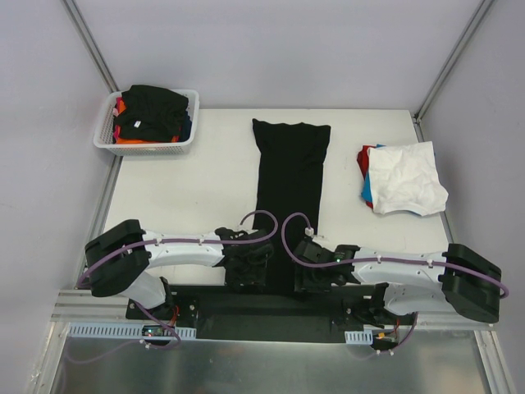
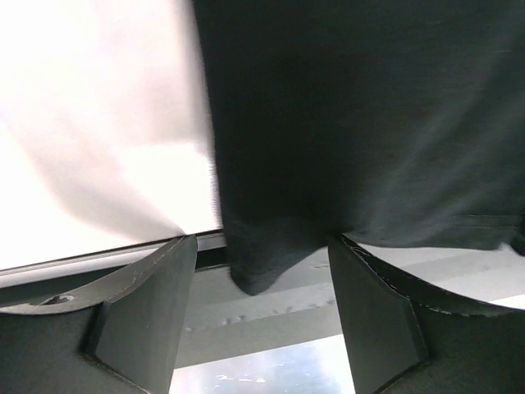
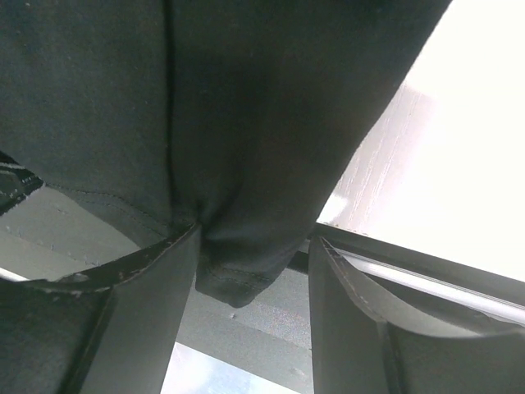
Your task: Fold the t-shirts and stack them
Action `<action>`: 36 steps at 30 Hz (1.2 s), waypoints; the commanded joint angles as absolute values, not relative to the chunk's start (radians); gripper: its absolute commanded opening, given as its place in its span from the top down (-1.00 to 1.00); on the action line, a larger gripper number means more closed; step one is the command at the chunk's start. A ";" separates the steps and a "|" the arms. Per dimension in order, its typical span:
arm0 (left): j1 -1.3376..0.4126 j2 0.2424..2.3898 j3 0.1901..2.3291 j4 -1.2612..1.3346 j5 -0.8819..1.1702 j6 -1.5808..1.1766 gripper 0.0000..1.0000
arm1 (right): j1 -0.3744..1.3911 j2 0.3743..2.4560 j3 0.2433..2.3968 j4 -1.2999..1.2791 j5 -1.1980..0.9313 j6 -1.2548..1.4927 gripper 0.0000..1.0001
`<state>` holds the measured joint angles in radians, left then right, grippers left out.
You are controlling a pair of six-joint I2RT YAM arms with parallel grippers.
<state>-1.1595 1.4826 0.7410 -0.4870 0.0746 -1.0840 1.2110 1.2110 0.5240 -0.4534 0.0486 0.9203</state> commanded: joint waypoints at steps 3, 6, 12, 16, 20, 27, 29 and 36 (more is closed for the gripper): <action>-1.189 1.493 0.834 -0.442 0.092 -1.083 -0.30 | 1.236 1.192 0.531 -0.489 0.046 0.972 -0.17; -1.187 1.483 0.842 -0.440 0.094 -1.083 -0.29 | 1.242 1.157 0.490 -0.416 0.049 0.997 -0.20; -1.187 1.477 0.785 -0.417 0.089 -1.108 -0.27 | 1.243 1.120 0.400 -0.325 0.049 1.043 -0.20; -1.190 1.482 0.746 -0.407 0.100 -1.112 -0.26 | 1.252 1.126 0.414 -0.348 0.060 1.045 -0.05; -1.192 1.477 0.733 -0.407 0.106 -1.111 -0.02 | 1.255 1.147 0.445 -0.390 0.064 1.028 0.98; -1.192 1.457 0.739 -0.410 0.113 -1.121 1.00 | 1.256 1.158 0.485 -0.414 0.060 1.005 0.98; -1.192 1.439 0.749 -0.416 0.110 -1.118 1.00 | 1.256 1.141 0.494 -0.448 0.072 1.000 0.98; -1.190 1.417 0.880 -0.526 0.078 -1.077 1.00 | 1.243 1.020 0.584 -0.623 0.135 0.970 0.98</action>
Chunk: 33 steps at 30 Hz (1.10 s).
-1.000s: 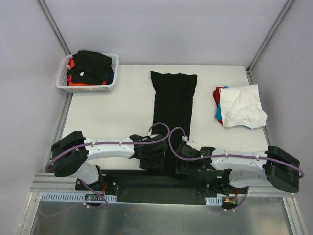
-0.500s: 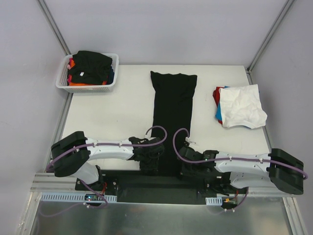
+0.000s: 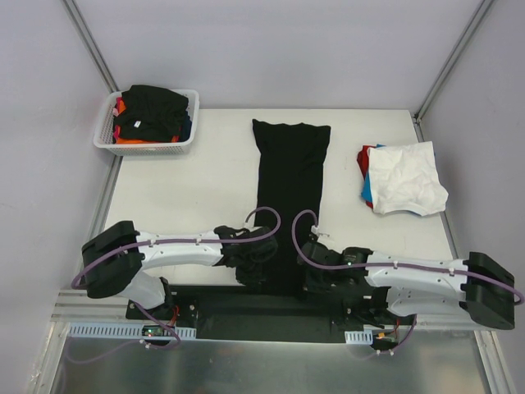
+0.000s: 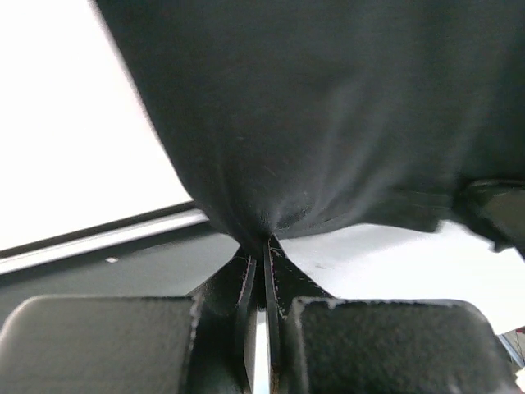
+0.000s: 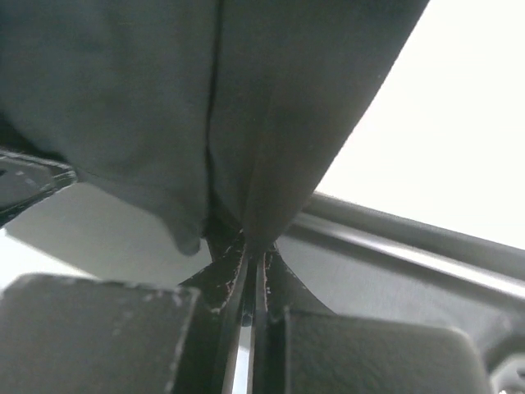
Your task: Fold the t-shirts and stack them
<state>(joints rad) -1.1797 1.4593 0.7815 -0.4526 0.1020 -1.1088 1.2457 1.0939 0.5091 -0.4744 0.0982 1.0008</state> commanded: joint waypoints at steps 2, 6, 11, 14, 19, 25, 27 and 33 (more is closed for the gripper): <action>-1.189 1.422 0.940 -0.567 0.065 -1.062 1.00 | 1.220 1.002 0.615 -0.666 0.144 0.959 0.98; -1.177 1.450 1.029 -0.624 0.054 -1.025 1.00 | 1.161 0.977 0.660 -0.718 0.143 0.905 0.96; -1.146 1.471 1.101 -0.670 0.046 -0.991 1.00 | 1.108 0.983 0.715 -0.768 0.143 0.847 0.96; -1.105 1.474 1.126 -0.692 0.046 -0.968 1.00 | 1.039 0.995 0.739 -0.782 0.127 0.789 0.96; -1.013 1.488 1.158 -0.727 0.040 -0.908 1.00 | 0.896 1.028 0.776 -0.782 0.072 0.684 0.98; -0.908 1.539 1.203 -0.753 0.038 -0.807 1.00 | 0.801 1.104 0.828 -0.772 0.029 0.581 0.98; -0.884 1.566 1.216 -0.755 0.043 -0.775 1.00 | 0.776 1.129 0.844 -0.764 0.017 0.555 0.98; -0.839 1.632 1.296 -0.759 0.072 -0.727 1.00 | 0.704 1.201 0.890 -0.747 -0.024 0.497 0.98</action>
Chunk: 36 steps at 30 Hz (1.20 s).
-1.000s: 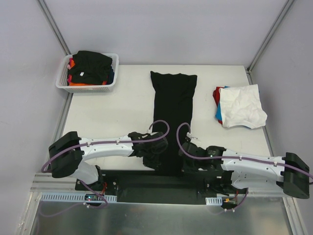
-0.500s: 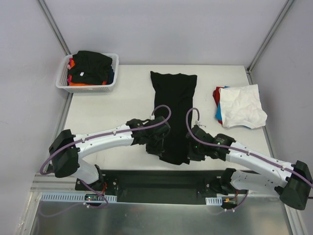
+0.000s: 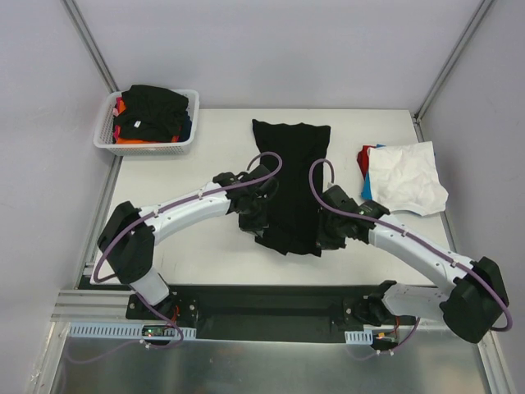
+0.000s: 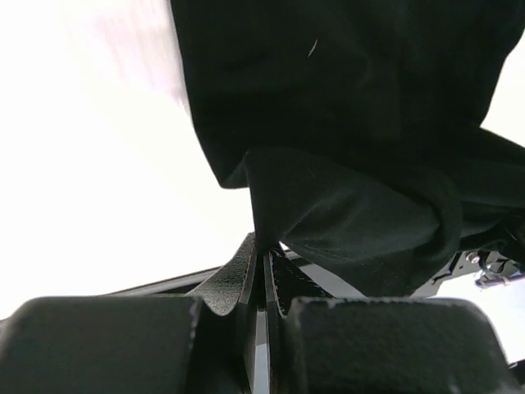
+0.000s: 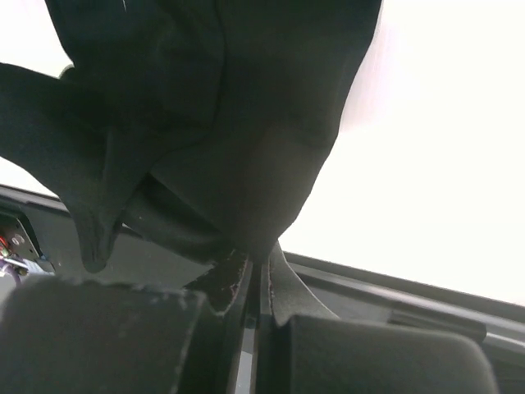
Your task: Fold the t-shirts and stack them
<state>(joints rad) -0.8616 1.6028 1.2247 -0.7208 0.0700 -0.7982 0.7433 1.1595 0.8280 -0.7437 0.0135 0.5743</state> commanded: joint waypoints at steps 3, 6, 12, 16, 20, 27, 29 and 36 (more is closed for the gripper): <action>-0.821 1.673 1.360 -0.767 0.084 -0.709 1.00 | 0.673 1.244 0.931 -0.735 -0.043 0.473 0.98; -0.807 1.710 1.411 -0.781 0.090 -0.695 1.00 | 0.646 1.307 0.979 -0.719 -0.067 0.440 0.98; -0.753 1.801 1.518 -0.802 0.104 -0.663 1.00 | 0.572 1.422 1.071 -0.698 -0.123 0.387 0.98; -0.710 1.864 1.610 -0.831 0.117 -0.635 1.00 | 0.519 1.491 1.138 -0.693 -0.156 0.348 0.98; -0.673 1.940 1.698 -0.861 0.124 -0.601 1.00 | 0.457 1.545 1.198 -0.706 -0.187 0.315 0.98; -0.621 2.051 1.831 -0.893 0.143 -0.565 1.00 | 0.417 1.638 1.293 -0.735 -0.199 0.253 0.98; -0.609 2.084 1.853 -0.897 0.150 -0.552 1.00 | 0.397 1.664 1.305 -0.730 -0.215 0.247 0.98; -0.580 2.169 1.933 -0.905 0.176 -0.532 0.99 | 0.364 1.718 1.321 -0.718 -0.244 0.230 0.98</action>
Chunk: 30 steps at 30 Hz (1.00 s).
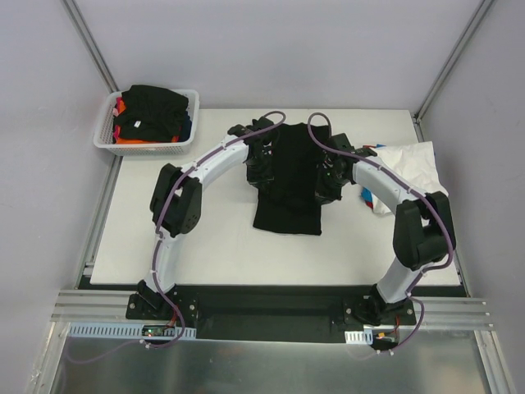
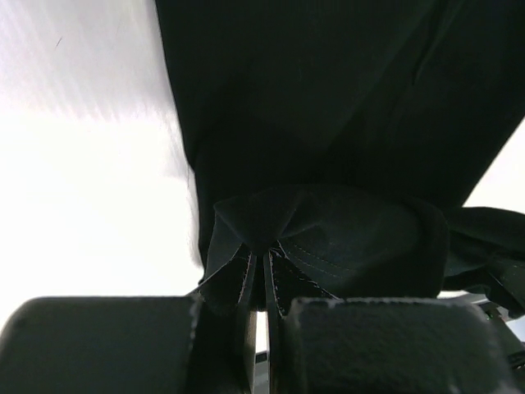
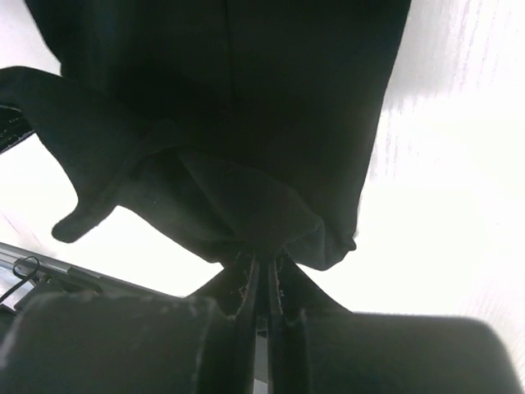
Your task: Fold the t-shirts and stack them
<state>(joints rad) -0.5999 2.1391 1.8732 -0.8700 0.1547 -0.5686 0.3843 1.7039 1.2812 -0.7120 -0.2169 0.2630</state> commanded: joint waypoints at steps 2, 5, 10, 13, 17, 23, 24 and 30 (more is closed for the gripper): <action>-0.575 2.192 1.942 -0.904 0.183 -0.528 0.88 | 0.354 1.735 1.318 -0.710 -0.264 0.221 0.79; -0.572 2.215 1.954 -0.905 0.181 -0.520 0.26 | 0.348 1.762 1.315 -0.706 -0.276 0.207 0.22; -0.572 2.201 1.964 -0.911 0.149 -0.506 -0.32 | 0.313 1.764 1.281 -0.672 -0.291 0.215 0.09; -0.574 2.154 1.918 -0.910 0.150 -0.534 -0.31 | 0.313 1.705 1.261 -0.661 -0.291 0.233 0.10; -0.597 2.037 1.798 -0.870 0.158 -0.568 -0.15 | 0.337 1.620 1.179 -0.637 -0.298 0.268 0.11; -0.646 1.982 1.695 -0.828 0.186 -0.607 0.62 | 0.391 1.591 1.065 -0.575 -0.293 0.305 0.14; -0.655 1.982 1.684 -0.815 0.189 -0.614 0.71 | 0.399 1.598 1.062 -0.572 -0.290 0.305 0.14; -0.699 2.039 1.690 -0.776 0.178 -0.624 1.00 | 0.417 1.725 1.104 -0.525 -0.285 0.299 0.94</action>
